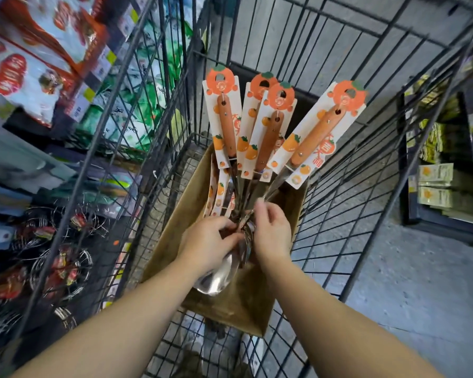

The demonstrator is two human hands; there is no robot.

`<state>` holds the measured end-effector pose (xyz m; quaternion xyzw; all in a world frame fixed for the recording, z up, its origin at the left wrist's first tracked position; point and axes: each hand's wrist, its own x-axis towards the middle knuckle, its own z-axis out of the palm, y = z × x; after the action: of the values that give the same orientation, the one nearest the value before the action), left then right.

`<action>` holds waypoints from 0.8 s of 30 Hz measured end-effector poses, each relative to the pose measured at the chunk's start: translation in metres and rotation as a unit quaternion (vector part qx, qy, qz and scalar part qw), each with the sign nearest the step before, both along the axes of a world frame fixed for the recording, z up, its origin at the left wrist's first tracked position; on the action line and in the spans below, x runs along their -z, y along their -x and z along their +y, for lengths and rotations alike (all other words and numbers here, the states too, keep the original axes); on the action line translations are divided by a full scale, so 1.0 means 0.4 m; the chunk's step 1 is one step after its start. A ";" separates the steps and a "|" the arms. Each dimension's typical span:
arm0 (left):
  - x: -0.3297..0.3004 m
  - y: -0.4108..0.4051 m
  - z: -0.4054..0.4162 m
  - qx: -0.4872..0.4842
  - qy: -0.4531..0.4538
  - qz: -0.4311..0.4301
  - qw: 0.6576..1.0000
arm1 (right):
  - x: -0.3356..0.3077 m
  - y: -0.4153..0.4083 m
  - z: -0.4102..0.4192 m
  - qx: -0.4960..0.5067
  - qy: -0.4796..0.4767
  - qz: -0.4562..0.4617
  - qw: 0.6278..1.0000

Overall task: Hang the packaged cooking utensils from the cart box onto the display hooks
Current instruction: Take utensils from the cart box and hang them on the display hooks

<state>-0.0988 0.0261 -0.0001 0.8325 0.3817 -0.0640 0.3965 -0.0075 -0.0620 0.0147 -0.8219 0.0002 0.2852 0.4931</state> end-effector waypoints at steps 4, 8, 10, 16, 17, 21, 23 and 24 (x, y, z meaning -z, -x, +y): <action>0.005 0.035 0.032 -0.041 -0.048 0.009 0.998 | 0.065 -0.040 -0.011 0.092 0.064 -0.002 0.994; 0.019 0.062 0.079 -0.097 -0.051 -0.012 0.994 | 0.140 -0.063 0.005 0.046 0.152 0.047 0.986; 0.028 0.071 0.101 -0.114 -0.060 -0.018 0.992 | 0.180 -0.062 0.033 0.015 0.137 0.074 0.988; 0.060 0.095 0.141 -0.130 -0.089 -0.007 0.988 | 0.248 -0.047 0.086 -0.020 0.130 0.078 0.988; 0.063 0.099 0.143 -0.134 -0.089 -0.008 0.987 | 0.250 -0.044 0.085 -0.012 0.133 0.075 0.988; 0.059 0.101 0.144 -0.144 -0.084 -0.011 0.986 | 0.237 -0.034 0.068 -0.006 0.146 0.053 0.988; 0.042 0.097 0.141 -0.143 -0.079 -0.004 0.987 | 0.209 -0.026 0.050 0.005 0.147 0.043 0.988; 0.031 0.095 0.139 -0.146 -0.077 -0.006 0.986 | 0.193 -0.022 0.040 0.002 0.147 0.035 0.988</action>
<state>-0.1369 0.0816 -0.0126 0.7962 0.5005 0.0292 0.3386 0.0014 -0.0459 -0.0623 -0.8750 0.0615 0.3099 0.3668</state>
